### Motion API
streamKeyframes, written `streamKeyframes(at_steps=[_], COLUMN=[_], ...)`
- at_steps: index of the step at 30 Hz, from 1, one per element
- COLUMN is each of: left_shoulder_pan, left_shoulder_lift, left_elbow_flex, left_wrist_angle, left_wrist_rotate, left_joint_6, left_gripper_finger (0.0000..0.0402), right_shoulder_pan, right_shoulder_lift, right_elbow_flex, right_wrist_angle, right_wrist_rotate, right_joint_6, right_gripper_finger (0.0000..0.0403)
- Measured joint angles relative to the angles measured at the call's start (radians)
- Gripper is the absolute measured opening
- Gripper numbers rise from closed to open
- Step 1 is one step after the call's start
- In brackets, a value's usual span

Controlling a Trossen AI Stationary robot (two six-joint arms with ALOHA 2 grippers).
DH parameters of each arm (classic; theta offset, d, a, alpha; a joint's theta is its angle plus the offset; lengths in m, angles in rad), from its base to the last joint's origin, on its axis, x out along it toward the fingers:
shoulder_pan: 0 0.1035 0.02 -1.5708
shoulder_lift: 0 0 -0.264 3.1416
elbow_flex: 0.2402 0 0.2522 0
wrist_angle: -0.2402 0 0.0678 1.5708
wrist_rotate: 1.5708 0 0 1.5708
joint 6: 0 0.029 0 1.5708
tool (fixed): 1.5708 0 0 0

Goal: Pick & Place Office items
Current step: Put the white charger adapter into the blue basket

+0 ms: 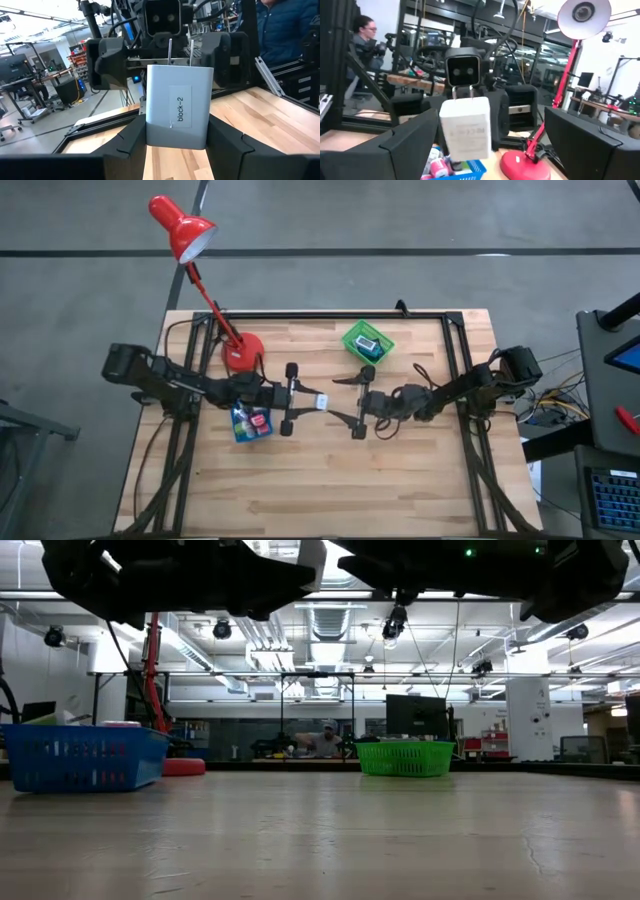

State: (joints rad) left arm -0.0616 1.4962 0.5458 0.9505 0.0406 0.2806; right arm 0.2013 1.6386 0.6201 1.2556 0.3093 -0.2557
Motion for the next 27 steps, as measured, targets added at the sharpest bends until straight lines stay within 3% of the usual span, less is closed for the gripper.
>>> streamKeyframes(at_steps=[18,27], left_shoulder_pan=[0.021,0.021], left_shoulder_lift=[0.021,0.021], left_elbow_flex=[0.010,0.013], left_wrist_angle=[0.023,0.022], left_wrist_rotate=[0.000,0.000], left_joint_6=[-0.012,-0.020], left_gripper_finger=[0.0157,0.0157], right_shoulder_pan=[-0.004,-0.014], right_shoulder_lift=[0.006,0.098], right_elbow_flex=[0.009,0.073], right_wrist_angle=[-0.014,-0.005], right_wrist_rotate=[-0.028,-0.031], right_joint_6=[0.046,0.038], right_gripper_finger=[0.0354,0.0336])
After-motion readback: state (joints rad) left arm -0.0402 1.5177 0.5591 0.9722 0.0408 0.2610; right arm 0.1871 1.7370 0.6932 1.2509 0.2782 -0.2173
